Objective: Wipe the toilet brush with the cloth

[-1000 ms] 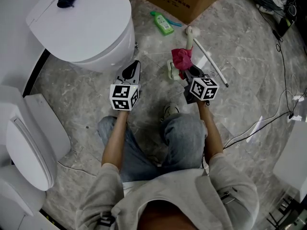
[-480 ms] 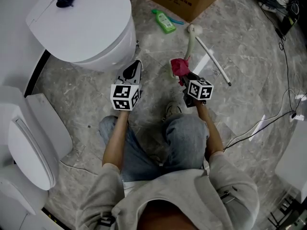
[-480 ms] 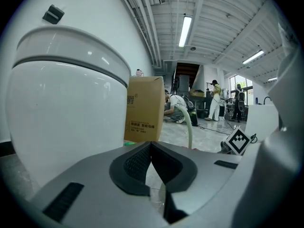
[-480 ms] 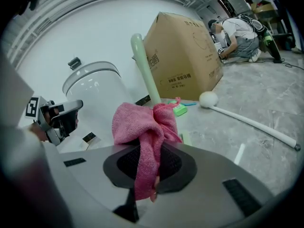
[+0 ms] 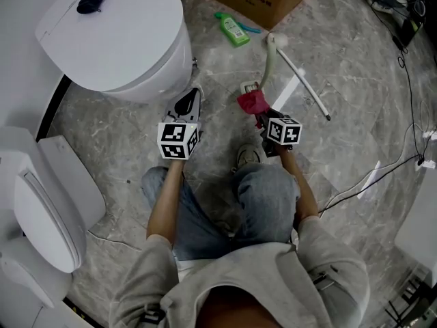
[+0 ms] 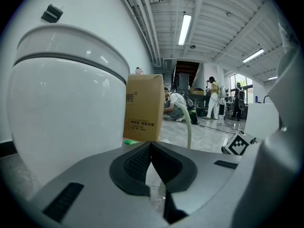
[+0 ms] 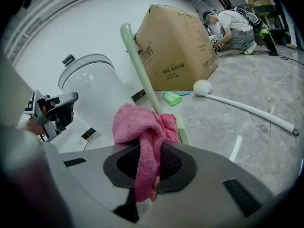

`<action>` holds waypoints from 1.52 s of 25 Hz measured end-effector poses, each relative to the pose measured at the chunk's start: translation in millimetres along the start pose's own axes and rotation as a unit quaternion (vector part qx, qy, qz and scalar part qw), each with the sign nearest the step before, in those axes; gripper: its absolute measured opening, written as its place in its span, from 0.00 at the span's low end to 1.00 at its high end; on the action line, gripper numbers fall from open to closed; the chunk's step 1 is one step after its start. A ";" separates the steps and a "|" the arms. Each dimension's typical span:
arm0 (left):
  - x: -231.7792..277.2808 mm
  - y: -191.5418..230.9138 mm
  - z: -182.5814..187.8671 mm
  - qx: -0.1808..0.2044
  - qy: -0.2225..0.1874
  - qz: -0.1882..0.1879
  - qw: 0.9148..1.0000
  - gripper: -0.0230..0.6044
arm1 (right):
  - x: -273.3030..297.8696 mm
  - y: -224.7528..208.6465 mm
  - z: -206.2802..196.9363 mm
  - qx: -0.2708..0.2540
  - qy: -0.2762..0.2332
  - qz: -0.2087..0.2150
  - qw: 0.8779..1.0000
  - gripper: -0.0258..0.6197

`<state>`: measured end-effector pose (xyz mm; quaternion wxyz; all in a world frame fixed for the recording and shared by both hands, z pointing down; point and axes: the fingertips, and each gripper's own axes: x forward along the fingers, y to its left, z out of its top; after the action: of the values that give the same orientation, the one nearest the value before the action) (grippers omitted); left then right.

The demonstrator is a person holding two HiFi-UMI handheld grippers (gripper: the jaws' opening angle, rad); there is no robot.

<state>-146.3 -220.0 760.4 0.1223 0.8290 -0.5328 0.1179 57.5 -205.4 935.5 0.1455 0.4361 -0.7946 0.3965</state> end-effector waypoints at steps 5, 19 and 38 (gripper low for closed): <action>-0.5 -8.2 4.8 0.001 -0.007 -0.006 1.000 0.07 | -19.6 6.8 10.8 -0.010 -0.026 0.000 1.000 0.14; 10.9 -14.1 9.1 -0.008 -0.018 -0.008 1.000 0.07 | -104.5 4.5 96.8 -0.052 -0.166 -0.059 0.983 0.14; 51.3 -29.2 19.5 -0.009 0.093 -0.024 0.995 0.07 | -136.8 -2.2 194.5 -0.022 -0.150 -0.098 0.984 0.14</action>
<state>-97.7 -258.6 756.5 0.1815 0.8260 -0.4998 0.1869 160.6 -274.3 732.5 0.0724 0.5627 -0.7695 0.2933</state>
